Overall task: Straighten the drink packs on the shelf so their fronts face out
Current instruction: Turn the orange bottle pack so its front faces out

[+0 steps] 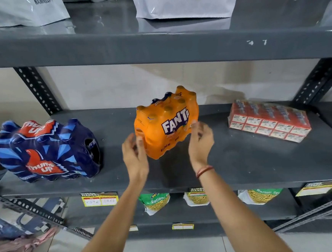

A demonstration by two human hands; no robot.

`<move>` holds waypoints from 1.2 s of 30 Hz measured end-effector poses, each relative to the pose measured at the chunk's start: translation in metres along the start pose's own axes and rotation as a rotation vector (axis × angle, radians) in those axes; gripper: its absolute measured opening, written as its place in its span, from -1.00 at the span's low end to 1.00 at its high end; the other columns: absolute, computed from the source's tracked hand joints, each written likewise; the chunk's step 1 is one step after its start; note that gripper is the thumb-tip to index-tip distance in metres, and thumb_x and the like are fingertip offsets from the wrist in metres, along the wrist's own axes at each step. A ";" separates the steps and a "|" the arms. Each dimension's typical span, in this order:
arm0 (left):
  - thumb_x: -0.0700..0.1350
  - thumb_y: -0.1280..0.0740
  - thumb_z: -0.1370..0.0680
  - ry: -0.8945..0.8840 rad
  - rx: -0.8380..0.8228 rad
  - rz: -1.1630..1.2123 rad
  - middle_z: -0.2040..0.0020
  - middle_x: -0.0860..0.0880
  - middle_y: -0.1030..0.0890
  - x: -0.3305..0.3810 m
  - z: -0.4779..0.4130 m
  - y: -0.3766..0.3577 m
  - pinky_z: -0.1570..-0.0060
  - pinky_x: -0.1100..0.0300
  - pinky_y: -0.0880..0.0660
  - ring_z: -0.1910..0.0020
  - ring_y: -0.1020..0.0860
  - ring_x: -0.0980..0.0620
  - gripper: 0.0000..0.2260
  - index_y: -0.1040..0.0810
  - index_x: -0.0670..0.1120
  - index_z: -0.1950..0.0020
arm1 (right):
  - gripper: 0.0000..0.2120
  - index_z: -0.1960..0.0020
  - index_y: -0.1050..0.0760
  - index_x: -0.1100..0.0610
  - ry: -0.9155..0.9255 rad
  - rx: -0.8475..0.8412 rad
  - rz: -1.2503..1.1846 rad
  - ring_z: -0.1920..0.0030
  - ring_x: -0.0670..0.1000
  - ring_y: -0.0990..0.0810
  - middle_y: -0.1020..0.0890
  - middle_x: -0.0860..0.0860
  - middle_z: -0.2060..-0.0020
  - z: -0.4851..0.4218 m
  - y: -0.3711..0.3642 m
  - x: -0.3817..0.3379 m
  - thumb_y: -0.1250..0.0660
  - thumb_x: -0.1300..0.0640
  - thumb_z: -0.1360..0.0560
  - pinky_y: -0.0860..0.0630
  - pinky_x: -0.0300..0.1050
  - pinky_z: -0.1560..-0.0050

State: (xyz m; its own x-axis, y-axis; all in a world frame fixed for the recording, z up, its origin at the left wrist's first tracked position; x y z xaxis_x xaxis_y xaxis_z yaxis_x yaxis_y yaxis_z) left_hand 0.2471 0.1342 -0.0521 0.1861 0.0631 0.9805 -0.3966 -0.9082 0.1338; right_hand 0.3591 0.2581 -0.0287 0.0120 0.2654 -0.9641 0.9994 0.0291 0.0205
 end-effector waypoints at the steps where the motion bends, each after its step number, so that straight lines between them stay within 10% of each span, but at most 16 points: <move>1: 0.24 -0.18 -0.53 -0.008 -0.056 0.007 -0.40 0.00 -0.34 0.000 0.010 -0.008 -0.23 0.35 -0.36 -0.29 -0.36 0.12 -0.46 -0.27 0.01 -0.43 | -0.82 -0.08 -0.48 0.03 -0.043 -0.020 -0.015 0.00 -0.08 -0.56 -0.55 0.08 -0.05 -0.015 0.002 0.001 -0.30 -0.03 -0.55 -0.55 -0.05 -0.10; 5: 0.26 -0.29 -0.46 -0.025 -0.158 -0.083 -0.55 0.06 -0.06 0.001 0.025 -0.035 -0.36 0.02 -0.22 -0.48 -0.15 0.02 -0.22 0.07 0.13 -0.53 | -0.29 -0.49 -0.18 0.15 -0.230 -0.259 0.055 -0.42 0.13 -0.34 -0.31 0.14 -0.45 -0.059 -0.001 0.003 -0.31 -0.18 -0.49 -0.33 0.08 -0.39; 11: 0.15 -0.27 -0.52 -0.025 -0.167 -0.093 -0.48 -0.08 -0.28 -0.004 -0.007 -0.030 -0.29 -0.16 -0.40 -0.39 -0.35 -0.11 -0.30 0.00 0.01 -0.54 | -0.43 -0.38 -0.32 0.10 -0.225 -0.392 0.038 -0.22 0.12 -0.57 -0.54 0.11 -0.28 -0.065 -0.010 0.010 -0.36 -0.12 -0.47 -0.52 0.11 -0.24; 20: 0.00 -0.30 -0.54 -0.105 -0.345 -0.072 -0.29 -0.08 -0.52 -0.014 -0.051 0.004 -0.07 0.28 -0.53 -0.18 -0.54 0.03 -0.49 -0.28 -0.12 -0.44 | -0.29 -0.23 -0.40 0.23 -0.119 -0.242 0.246 -0.21 0.14 -0.48 -0.46 0.17 -0.16 -0.041 -0.001 0.022 -0.45 -0.26 -0.32 -0.53 0.07 -0.15; 27: -0.03 -0.32 -0.53 -0.054 -0.401 -0.020 -0.29 -0.10 -0.53 -0.011 -0.056 0.012 -0.16 0.12 -0.52 -0.21 -0.54 0.01 -0.50 -0.31 -0.14 -0.42 | -0.36 -0.25 -0.38 0.18 -0.146 -0.246 0.161 -0.12 0.06 -0.52 -0.47 0.13 -0.18 -0.033 0.009 0.028 -0.44 -0.19 -0.36 -0.57 -0.02 -0.07; 36: 0.04 -0.27 -0.55 -0.050 -0.285 -0.096 -0.26 -0.11 -0.54 -0.009 -0.051 0.002 0.14 0.46 -0.49 -0.09 -0.55 0.05 -0.52 -0.33 -0.16 -0.40 | -0.48 -0.33 -0.35 0.14 -0.162 -0.360 0.088 -0.14 0.07 -0.60 -0.56 0.11 -0.24 -0.028 0.008 0.028 -0.35 -0.10 -0.48 -0.55 -0.14 -0.01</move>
State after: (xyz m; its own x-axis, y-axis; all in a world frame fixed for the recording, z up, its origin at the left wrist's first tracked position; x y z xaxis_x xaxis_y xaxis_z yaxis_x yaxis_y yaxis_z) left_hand 0.1985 0.1530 -0.0529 0.2761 0.1160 0.9541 -0.6101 -0.7459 0.2672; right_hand 0.3662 0.2924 -0.0480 0.1307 0.1274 -0.9832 0.9192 0.3560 0.1684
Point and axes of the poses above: each hand's wrist, its own z-axis away from the middle knuckle, its own y-axis out of the back of the hand, x = y × z, the point moved 1 cm from there along -z, towards the middle knuckle
